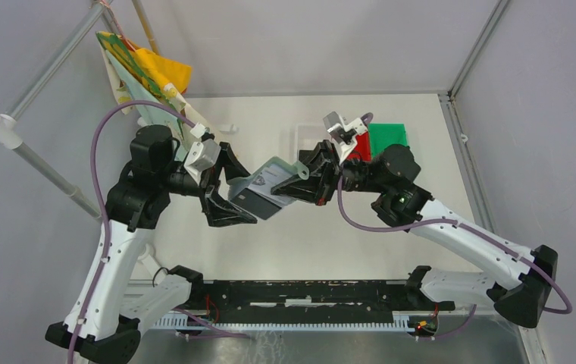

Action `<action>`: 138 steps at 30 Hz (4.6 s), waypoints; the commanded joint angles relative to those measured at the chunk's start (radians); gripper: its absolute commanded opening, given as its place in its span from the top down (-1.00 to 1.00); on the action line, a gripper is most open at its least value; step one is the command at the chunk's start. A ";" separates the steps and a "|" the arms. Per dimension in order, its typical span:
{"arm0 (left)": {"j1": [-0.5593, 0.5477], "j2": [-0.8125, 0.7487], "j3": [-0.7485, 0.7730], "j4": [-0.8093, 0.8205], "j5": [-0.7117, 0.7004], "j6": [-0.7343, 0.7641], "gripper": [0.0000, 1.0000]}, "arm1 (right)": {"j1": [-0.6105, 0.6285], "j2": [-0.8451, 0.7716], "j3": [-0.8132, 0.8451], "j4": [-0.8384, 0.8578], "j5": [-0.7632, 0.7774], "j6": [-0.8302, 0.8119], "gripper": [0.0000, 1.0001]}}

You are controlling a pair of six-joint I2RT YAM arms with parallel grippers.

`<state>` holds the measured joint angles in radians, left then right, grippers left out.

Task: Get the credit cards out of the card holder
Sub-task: Remove the credit card from the card holder.

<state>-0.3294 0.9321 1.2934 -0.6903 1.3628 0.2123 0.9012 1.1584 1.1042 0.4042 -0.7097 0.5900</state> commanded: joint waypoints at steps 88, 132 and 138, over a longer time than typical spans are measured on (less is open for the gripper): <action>-0.002 0.326 0.192 -0.566 -0.266 0.079 0.84 | -0.045 0.102 -0.300 0.266 -0.090 0.257 0.28; -0.002 0.393 0.220 -0.580 -0.395 -0.093 0.19 | 0.031 0.245 -0.395 0.611 0.214 0.449 0.22; -0.001 0.380 0.226 -0.583 -0.346 -0.066 0.03 | 0.046 0.257 -0.401 0.647 0.247 0.483 0.31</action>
<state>-0.3183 1.3510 1.4689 -1.3083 0.8940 0.1722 0.9375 1.4208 0.6666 0.9112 -0.5095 1.0328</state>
